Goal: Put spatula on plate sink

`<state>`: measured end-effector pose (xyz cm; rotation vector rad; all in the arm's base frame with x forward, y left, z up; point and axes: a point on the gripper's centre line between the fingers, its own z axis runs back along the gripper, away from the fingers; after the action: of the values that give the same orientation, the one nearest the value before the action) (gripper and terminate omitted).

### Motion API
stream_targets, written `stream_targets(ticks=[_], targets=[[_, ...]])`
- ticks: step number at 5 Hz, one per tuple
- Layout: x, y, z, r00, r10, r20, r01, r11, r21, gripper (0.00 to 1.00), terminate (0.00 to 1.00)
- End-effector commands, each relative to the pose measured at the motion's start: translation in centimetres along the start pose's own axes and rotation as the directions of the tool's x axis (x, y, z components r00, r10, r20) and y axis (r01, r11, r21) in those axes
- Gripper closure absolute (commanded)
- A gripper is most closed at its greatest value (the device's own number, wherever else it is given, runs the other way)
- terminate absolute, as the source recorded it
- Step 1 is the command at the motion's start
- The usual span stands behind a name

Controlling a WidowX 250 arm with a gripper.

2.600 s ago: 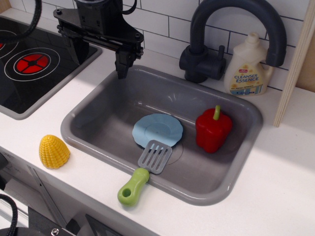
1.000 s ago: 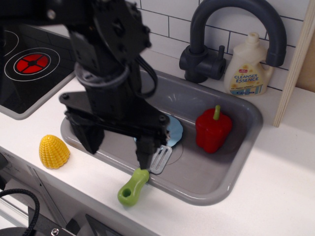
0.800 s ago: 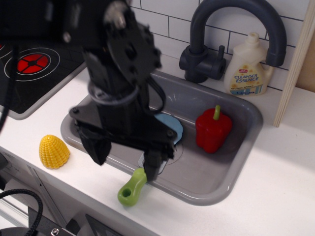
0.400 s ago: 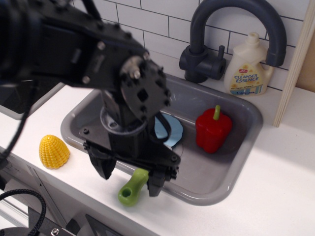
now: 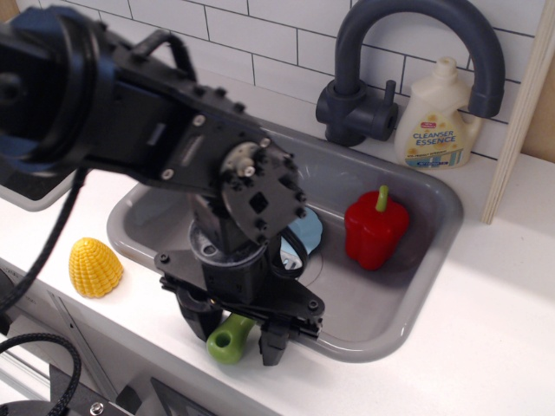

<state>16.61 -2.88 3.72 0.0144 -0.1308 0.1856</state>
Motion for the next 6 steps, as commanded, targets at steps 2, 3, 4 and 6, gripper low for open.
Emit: stream_targets(ticks=[2, 3, 4, 6], targets=[[3.7, 0.6, 2.2, 0.997, 0.036, 0.073, -0.035, 0.999, -0.014, 1.0, 0.0], [6.0, 1.2, 3.2, 0.993, 0.087, 0.084, -0.086, 0.996, -0.025, 1.0, 0.0], [8.6, 2.3, 3.1, 0.982, 0.149, 0.116, -0.149, 0.989, -0.006, 1.0, 0.0], [10.2, 3.7, 0.0, 0.979, 0.163, 0.125, -0.171, 0.984, 0.056, 1.0, 0.0]])
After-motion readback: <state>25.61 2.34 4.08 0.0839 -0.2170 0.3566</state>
